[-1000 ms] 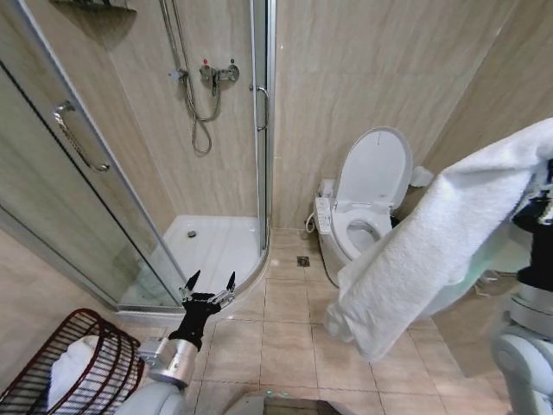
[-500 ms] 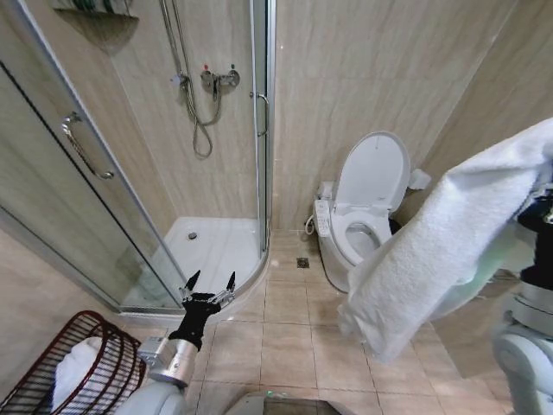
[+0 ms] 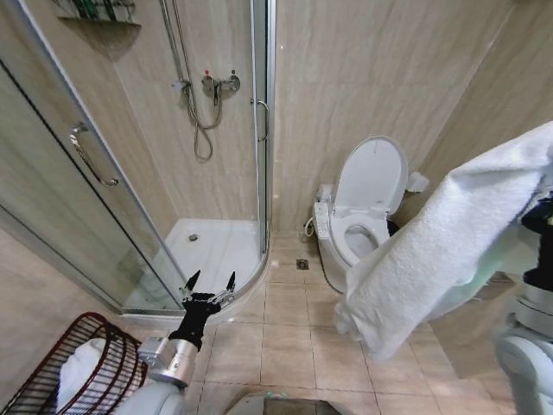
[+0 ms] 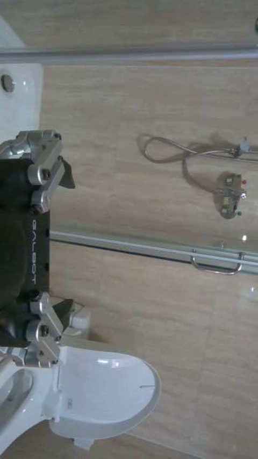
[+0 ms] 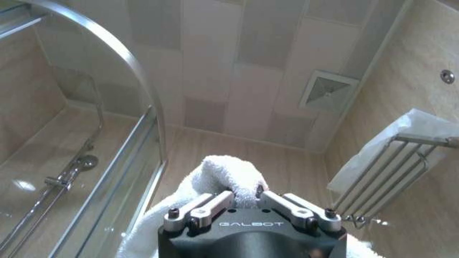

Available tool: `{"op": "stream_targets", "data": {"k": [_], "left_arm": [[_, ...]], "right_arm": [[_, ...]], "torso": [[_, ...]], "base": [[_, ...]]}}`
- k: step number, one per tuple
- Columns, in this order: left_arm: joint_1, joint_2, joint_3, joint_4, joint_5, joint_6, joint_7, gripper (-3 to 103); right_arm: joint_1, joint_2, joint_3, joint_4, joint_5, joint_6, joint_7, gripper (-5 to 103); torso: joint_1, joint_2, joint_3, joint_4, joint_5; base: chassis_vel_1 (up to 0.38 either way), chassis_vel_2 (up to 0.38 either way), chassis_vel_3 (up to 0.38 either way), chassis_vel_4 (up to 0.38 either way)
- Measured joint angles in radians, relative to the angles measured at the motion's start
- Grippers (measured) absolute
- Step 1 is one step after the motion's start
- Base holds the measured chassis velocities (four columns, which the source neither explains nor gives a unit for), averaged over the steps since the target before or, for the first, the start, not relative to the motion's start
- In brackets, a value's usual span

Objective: Discard the used towel into the hamper.

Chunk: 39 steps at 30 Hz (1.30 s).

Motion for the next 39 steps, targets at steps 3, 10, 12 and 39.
{"op": "stream_targets", "data": {"k": [3, 10, 12, 39], "left_arm": [[0.0, 0.0, 0.0, 0.0, 0.0, 0.0, 0.0, 100], [0.0, 0.0, 0.0, 0.0, 0.0, 0.0, 0.0, 100], [0.0, 0.0, 0.0, 0.0, 0.0, 0.0, 0.0, 100], [0.0, 0.0, 0.0, 0.0, 0.0, 0.0, 0.0, 100]], "right_arm": [[0.0, -0.002, 0.001, 0.0, 0.002, 0.0, 0.0, 2], [0.0, -0.003, -0.007, 0.0, 0.003, -0.005, 0.007, 2], [-0.001, -0.003, -0.009, 0.0, 0.003, -0.006, 0.007, 2], [-0.014, 0.02, -0.023, 0.0, -0.015, -0.016, 0.013, 2]], "torso": [[0.009, 0.019, 0.01, 0.0, 0.0], [0.023, 0.051, 0.028, 0.0, 0.0], [0.025, 0.057, 0.032, 0.0, 0.0], [0.088, 0.195, 0.107, 0.0, 0.0]], "base": [[0.0, 0.0, 0.0, 0.0], [0.0, 0.0, 0.0, 0.0], [0.0, 0.0, 0.0, 0.0], [0.0, 0.0, 0.0, 0.0]]}}
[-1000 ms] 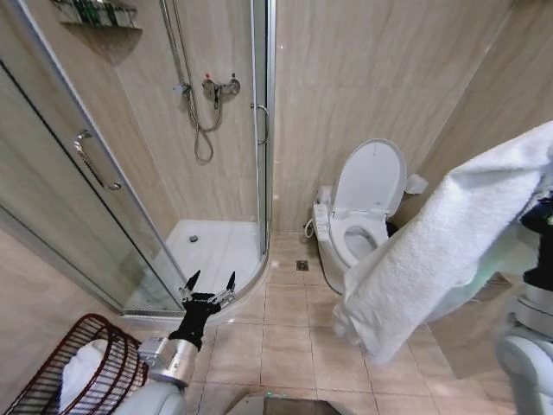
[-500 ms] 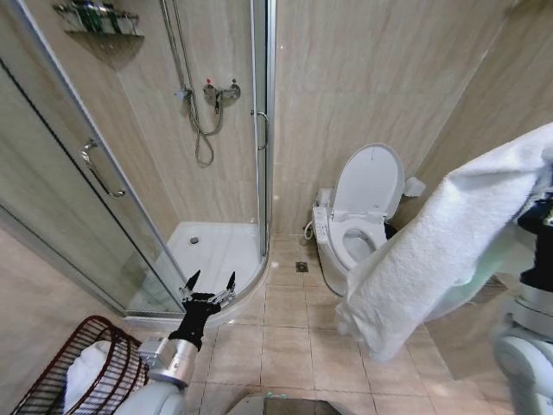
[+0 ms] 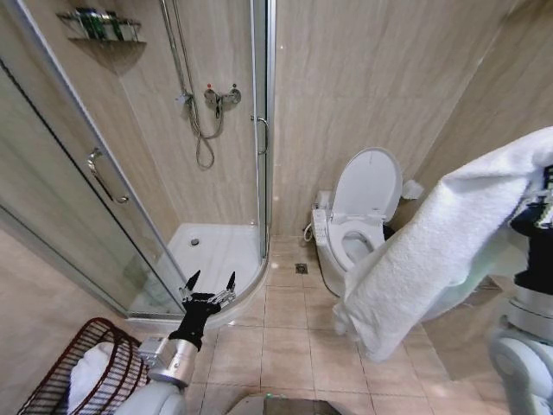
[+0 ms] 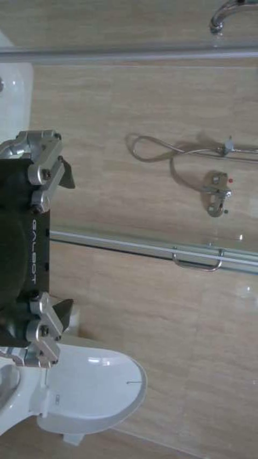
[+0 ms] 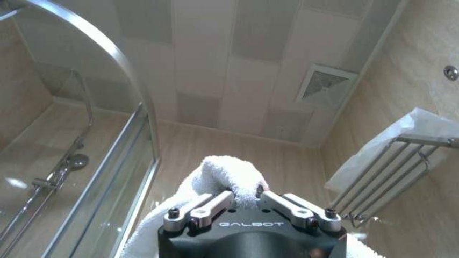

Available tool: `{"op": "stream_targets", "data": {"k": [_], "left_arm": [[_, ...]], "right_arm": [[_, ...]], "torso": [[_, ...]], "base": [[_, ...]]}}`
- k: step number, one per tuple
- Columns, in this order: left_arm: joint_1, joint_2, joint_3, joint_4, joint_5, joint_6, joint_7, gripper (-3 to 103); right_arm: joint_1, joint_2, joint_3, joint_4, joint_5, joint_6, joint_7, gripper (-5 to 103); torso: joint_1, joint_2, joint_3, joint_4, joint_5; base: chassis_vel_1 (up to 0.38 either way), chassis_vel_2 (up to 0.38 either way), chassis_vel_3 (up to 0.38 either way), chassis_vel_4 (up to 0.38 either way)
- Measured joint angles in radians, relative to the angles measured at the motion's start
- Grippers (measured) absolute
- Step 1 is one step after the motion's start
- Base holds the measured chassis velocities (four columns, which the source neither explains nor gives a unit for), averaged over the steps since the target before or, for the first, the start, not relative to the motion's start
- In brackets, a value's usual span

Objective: Discard the used towel into the hamper.

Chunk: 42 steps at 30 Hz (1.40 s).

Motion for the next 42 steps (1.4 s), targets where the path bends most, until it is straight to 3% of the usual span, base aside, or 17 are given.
{"op": "stream_targets", "data": {"k": [15, 30, 42], "left_arm": [[0.0, 0.0, 0.0, 0.0, 0.0, 0.0, 0.0, 100], [0.0, 0.0, 0.0, 0.0, 0.0, 0.0, 0.0, 100], [0.0, 0.0, 0.0, 0.0, 0.0, 0.0, 0.0, 100]], "right_arm": [[-0.009, 0.001, 0.012, 0.0, 0.012, 0.017, 0.002, 2], [-0.009, 0.001, 0.006, 0.0, 0.011, 0.031, -0.005, 2], [-0.009, 0.007, -0.001, 0.0, 0.005, 0.032, -0.011, 2]], "torso": [[0.039, 0.087, 0.048, 0.0, 0.0], [0.044, 0.101, 0.056, 0.0, 0.0], [0.079, 0.176, 0.097, -0.0001, 0.0]], "base": [[0.0, 0.0, 0.0, 0.0], [0.0, 0.0, 0.0, 0.0], [0.0, 0.0, 0.0, 0.0]]}}
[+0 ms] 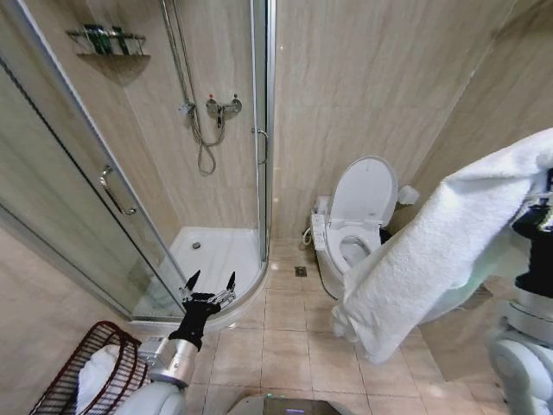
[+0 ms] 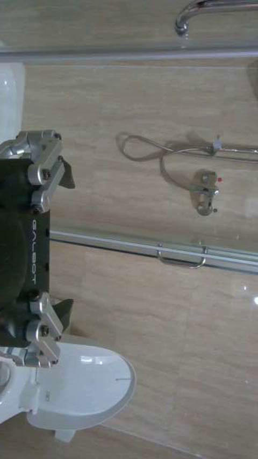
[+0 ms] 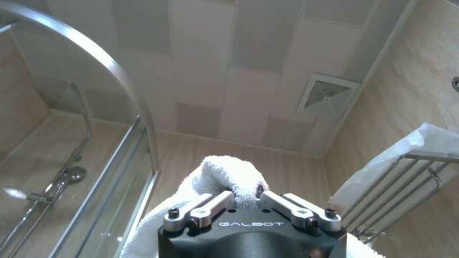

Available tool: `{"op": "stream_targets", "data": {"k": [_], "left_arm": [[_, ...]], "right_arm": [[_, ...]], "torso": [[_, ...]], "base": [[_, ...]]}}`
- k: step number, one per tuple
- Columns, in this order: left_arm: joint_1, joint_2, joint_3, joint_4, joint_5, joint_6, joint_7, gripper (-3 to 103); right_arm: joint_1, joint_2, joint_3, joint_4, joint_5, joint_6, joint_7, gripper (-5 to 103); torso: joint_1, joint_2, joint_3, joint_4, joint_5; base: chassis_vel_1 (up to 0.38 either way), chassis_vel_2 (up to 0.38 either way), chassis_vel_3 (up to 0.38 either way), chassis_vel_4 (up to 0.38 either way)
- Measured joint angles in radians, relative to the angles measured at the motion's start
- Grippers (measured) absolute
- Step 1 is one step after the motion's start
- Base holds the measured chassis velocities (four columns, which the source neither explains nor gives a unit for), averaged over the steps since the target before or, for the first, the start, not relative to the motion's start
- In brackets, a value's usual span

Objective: Discard the used towel into the hamper.

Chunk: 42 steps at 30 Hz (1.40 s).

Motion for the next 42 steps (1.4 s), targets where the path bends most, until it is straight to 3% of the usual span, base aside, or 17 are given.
{"op": "stream_targets", "data": {"k": [10, 42], "left_arm": [[0.0, 0.0, 0.0, 0.0, 0.0, 0.0, 0.0, 100], [0.0, 0.0, 0.0, 0.0, 0.0, 0.0, 0.0, 100]], "right_arm": [[-0.002, 0.001, 0.004, 0.0, 0.002, 0.0, 0.0, 2], [-0.02, 0.004, -0.009, 0.0, 0.014, 0.008, 0.006, 2]], "torso": [[0.02, 0.042, 0.023, 0.0, 0.0], [0.016, 0.034, 0.019, 0.0, 0.0]], "base": [[0.0, 0.0, 0.0, 0.0], [0.022, 0.02, 0.019, 0.02]]}}
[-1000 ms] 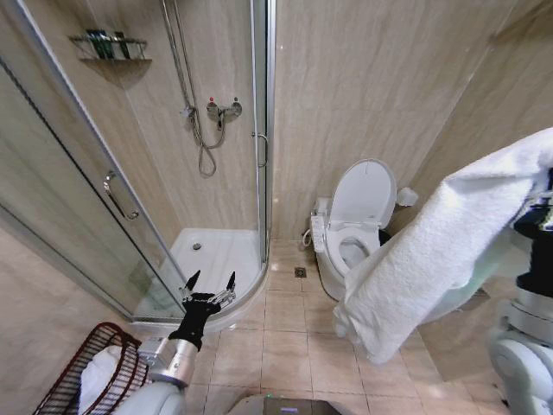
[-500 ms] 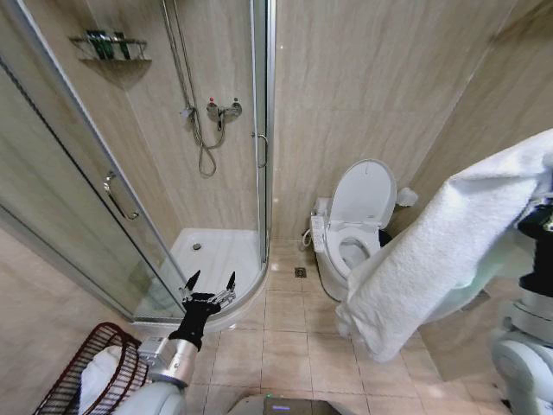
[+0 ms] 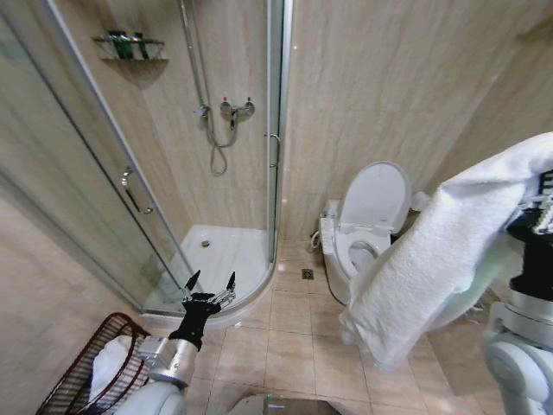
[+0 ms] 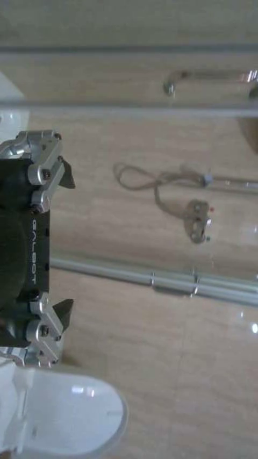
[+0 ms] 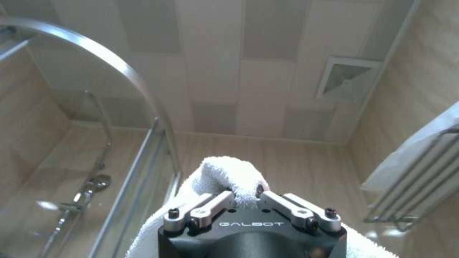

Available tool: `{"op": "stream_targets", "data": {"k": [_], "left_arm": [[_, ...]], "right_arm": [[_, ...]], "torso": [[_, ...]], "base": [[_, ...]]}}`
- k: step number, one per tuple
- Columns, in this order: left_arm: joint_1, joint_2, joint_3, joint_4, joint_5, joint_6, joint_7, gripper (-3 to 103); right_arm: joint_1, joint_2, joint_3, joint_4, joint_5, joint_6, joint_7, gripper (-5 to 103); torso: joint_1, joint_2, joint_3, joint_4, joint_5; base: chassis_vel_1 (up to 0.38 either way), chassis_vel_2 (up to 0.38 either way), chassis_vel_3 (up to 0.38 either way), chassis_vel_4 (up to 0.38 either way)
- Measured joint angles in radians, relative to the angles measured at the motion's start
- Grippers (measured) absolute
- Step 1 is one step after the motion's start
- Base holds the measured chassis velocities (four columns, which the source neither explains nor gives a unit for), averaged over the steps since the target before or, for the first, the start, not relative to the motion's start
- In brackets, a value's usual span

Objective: Discard the used towel into the hamper.

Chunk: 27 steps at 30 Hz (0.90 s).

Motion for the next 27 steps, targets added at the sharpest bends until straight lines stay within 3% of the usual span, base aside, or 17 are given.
{"op": "stream_targets", "data": {"k": [27], "left_arm": [[0.0, 0.0, 0.0, 0.0, 0.0, 0.0, 0.0, 100]], "right_arm": [[0.013, -0.012, 0.0, 0.0, -0.014, 0.008, -0.004, 2]], "torso": [[-0.001, -0.003, -0.002, 0.0001, -0.0002]], "base": [[0.12, 0.117, 0.116, 0.123]]}}
